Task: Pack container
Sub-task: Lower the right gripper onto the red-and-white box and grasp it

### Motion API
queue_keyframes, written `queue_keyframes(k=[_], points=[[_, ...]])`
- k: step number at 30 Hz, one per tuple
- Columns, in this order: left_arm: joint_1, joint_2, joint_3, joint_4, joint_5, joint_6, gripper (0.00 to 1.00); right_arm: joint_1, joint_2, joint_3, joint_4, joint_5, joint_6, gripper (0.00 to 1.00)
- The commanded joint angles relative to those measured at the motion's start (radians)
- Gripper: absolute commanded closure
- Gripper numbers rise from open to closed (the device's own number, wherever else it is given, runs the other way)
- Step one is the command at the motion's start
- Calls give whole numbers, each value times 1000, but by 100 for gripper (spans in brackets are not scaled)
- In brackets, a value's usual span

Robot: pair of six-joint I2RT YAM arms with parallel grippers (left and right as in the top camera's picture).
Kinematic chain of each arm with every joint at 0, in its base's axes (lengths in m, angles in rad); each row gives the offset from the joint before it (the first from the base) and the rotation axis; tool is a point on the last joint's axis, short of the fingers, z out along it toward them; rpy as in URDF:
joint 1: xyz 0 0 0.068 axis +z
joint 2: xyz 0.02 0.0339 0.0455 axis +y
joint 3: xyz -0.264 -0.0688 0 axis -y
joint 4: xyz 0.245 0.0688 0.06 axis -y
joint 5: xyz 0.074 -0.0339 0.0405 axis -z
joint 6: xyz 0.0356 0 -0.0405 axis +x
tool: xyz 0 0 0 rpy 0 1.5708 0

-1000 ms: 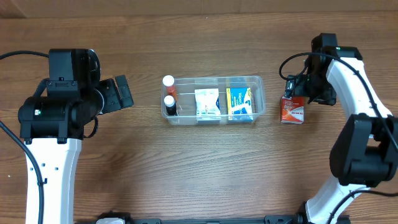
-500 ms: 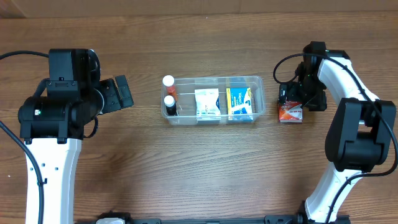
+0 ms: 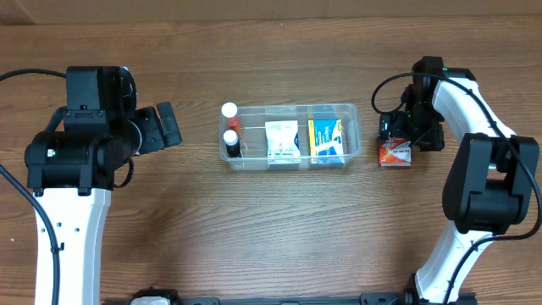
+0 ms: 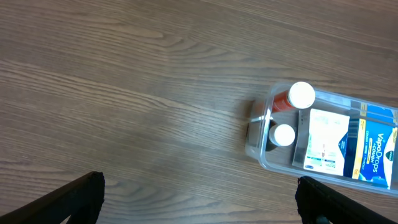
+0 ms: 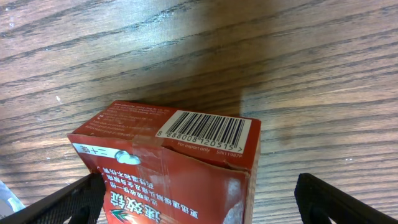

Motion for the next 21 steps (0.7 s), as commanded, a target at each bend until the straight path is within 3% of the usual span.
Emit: queue_keyframes(k=[1, 21], points=[[4, 3, -9, 4, -11, 19, 0, 0, -27, -1, 7, 6, -4, 0], [4, 3, -9, 4, -10, 19, 0, 0, -82, -16, 23, -36, -33, 0]])
